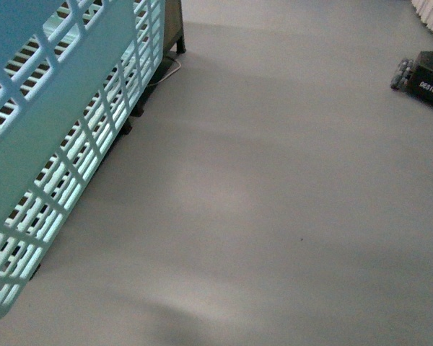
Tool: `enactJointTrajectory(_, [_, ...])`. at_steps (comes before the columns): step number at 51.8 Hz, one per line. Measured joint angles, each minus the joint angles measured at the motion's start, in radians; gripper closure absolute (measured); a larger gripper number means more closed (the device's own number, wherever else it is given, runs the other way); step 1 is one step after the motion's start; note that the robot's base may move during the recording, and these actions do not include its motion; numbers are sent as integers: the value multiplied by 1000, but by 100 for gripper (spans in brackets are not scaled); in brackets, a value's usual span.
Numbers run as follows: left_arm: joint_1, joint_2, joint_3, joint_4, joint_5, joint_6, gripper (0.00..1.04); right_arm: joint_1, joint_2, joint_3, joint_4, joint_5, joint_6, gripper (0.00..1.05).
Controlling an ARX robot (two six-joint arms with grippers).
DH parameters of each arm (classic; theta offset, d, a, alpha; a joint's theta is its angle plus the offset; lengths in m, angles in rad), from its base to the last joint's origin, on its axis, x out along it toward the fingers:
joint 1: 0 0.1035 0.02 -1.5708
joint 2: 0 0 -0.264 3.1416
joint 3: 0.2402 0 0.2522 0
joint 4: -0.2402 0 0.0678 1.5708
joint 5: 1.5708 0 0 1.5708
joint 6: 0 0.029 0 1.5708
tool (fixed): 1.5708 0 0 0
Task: Pick mango and avocado into basket
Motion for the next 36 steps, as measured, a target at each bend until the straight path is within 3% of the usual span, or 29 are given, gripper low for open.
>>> enactJointTrajectory(36, [0,0,0,0,-1,0,99,0,0,0,0,1,0,8])
